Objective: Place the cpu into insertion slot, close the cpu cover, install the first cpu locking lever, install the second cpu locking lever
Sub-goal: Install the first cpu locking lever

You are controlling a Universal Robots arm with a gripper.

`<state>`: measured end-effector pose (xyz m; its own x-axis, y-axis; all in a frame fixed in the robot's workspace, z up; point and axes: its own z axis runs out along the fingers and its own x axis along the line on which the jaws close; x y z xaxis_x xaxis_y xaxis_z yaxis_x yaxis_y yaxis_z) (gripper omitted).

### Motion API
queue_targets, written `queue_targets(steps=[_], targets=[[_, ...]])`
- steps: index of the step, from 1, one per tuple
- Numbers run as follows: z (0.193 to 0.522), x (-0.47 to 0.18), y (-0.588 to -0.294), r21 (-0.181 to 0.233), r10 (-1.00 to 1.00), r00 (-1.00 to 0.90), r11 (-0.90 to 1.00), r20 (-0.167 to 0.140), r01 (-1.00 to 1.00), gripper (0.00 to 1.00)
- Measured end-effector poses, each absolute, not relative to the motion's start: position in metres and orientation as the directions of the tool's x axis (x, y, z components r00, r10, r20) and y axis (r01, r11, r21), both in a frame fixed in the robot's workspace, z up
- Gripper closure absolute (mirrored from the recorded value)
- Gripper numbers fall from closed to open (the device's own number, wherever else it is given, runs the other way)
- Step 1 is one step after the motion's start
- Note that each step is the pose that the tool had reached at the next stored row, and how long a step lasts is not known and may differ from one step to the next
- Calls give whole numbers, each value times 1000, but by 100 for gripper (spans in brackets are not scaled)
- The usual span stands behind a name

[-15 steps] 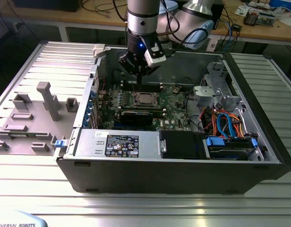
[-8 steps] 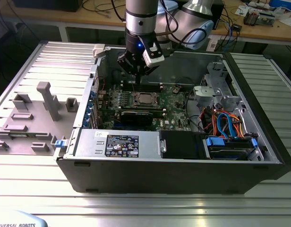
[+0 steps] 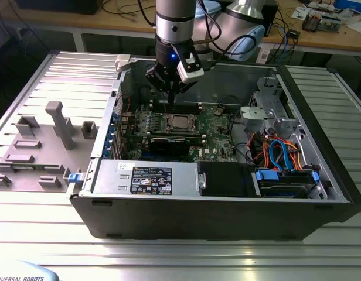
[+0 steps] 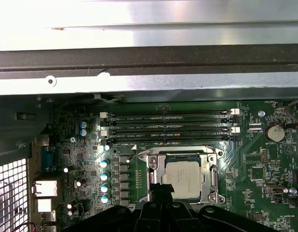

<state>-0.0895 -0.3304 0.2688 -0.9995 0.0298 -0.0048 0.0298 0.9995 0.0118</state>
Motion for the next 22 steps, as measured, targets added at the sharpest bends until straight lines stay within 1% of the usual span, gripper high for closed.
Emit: queue_targets(steps=[12, 22], targets=[[267, -108, -330, 12, -36, -999, 999, -6, -36, 89], [267, -108, -330, 12, -37, -999, 999, -9, -37, 89]])
